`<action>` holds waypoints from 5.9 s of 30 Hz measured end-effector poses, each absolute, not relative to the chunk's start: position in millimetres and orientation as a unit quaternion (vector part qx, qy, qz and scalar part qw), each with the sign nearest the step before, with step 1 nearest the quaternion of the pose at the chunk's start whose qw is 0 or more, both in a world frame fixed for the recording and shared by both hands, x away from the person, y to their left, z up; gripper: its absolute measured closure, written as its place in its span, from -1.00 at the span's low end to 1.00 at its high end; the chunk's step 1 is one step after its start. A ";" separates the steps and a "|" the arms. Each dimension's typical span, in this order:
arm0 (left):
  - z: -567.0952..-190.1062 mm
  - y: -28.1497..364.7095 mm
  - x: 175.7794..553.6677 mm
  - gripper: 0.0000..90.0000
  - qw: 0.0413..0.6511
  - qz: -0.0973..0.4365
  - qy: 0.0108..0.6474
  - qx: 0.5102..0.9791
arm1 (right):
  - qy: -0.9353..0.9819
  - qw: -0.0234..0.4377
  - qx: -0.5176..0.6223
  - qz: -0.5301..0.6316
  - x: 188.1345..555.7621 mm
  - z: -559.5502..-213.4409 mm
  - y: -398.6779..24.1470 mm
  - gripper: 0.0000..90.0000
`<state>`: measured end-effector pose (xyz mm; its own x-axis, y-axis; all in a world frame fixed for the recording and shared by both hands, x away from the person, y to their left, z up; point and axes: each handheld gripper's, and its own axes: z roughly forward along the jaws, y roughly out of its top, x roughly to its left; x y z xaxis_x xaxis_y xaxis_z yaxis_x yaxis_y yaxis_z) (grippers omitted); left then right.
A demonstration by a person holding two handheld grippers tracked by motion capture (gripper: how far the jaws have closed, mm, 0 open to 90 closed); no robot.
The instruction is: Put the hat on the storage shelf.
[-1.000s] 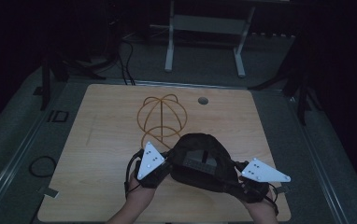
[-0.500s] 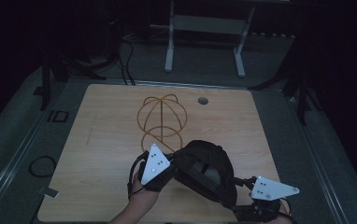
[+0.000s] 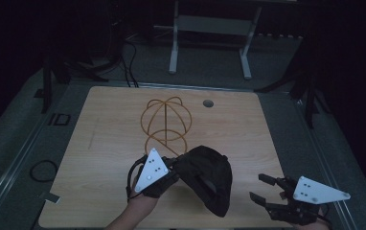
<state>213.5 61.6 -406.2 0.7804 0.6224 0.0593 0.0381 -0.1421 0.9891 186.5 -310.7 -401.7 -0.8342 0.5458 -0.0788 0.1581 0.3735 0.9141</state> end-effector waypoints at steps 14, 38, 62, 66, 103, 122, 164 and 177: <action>-406.1 76.0 219.9 0.95 0.634 0.177 0.170 0.733 | 0.835 0.191 0.090 0.508 212.6 -388.1 -251.4 0.06; -404.6 78.6 225.0 0.93 0.632 0.173 0.188 0.732 | 0.837 0.173 0.061 0.516 216.7 -380.2 -227.8 0.95; -417.6 112.6 222.4 -0.40 0.594 0.229 0.245 0.731 | 0.772 0.220 0.200 0.561 233.1 -361.7 -286.8 0.95; -423.4 116.8 223.4 -0.69 0.581 0.234 0.257 0.736 | 0.761 0.231 0.218 0.566 238.8 -359.2 -291.1 0.95; -527.6 193.3 214.0 -0.95 0.507 0.273 0.399 0.714 | 0.742 0.270 0.265 0.554 351.4 -301.0 -213.8 0.94; -528.6 200.5 214.4 -0.95 0.516 0.270 0.406 0.704 | 0.789 0.202 0.234 0.531 368.8 -320.9 -152.1 0.94; -531.3 197.9 214.4 -0.95 0.521 0.256 0.401 0.708 | 0.817 0.168 0.224 0.504 381.6 -346.2 -94.3 0.39; -532.2 197.0 215.0 -0.95 0.522 0.251 0.401 0.709 | 0.817 0.158 0.224 0.507 377.4 -348.5 -107.1 -0.33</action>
